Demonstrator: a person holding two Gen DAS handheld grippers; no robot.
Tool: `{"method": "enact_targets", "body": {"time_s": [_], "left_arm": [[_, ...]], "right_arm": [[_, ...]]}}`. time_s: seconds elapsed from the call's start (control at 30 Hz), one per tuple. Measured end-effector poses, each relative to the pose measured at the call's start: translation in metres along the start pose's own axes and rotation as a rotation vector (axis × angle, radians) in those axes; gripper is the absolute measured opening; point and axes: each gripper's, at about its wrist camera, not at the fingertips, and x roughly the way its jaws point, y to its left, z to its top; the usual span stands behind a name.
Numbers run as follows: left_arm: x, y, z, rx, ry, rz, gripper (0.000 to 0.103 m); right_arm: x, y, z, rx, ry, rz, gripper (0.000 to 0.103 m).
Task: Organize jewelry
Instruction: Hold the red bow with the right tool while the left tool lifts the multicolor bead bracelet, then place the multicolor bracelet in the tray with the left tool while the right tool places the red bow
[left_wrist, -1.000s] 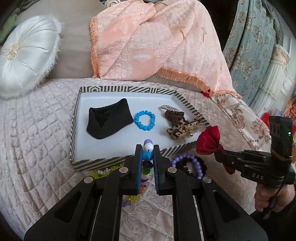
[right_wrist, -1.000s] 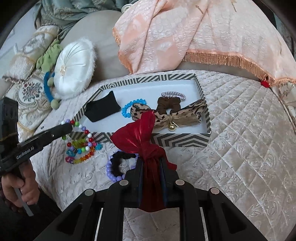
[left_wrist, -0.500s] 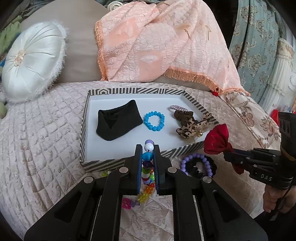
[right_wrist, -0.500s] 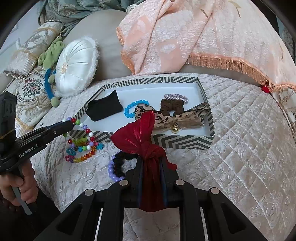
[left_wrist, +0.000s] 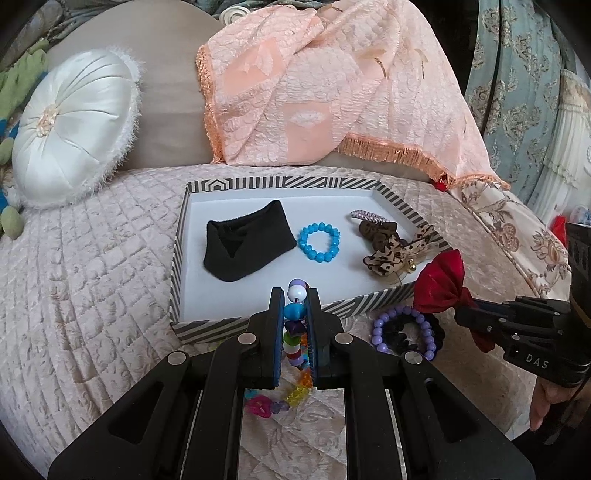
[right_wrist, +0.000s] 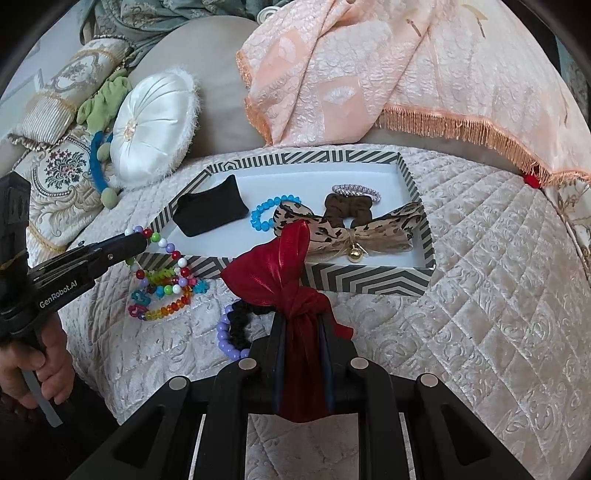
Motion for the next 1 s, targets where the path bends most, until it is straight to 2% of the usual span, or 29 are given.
{"method": "enact_targets", "body": {"time_s": [0.4, 0.67, 0.87, 1.0], "left_arm": [[0.000, 0.001, 0.000, -0.006, -0.001, 0.016, 0.010], [0.000, 0.001, 0.000, -0.008, 0.002, 0.011, 0.010], [-0.007, -0.002, 0.009, -0.025, 0.002, -0.037, 0.010], [-0.016, -0.010, 0.029, -0.002, -0.027, -0.056, 0.010]], "right_arm": [[-0.003, -0.001, 0.002, 0.004, -0.021, 0.004, 0.015], [-0.006, 0.002, 0.005, -0.014, -0.030, -0.030, 0.015], [-0.007, 0.002, 0.008, -0.011, -0.027, -0.039, 0.015], [-0.007, 0.000, 0.013, 0.000, -0.024, -0.049, 0.015]]}}
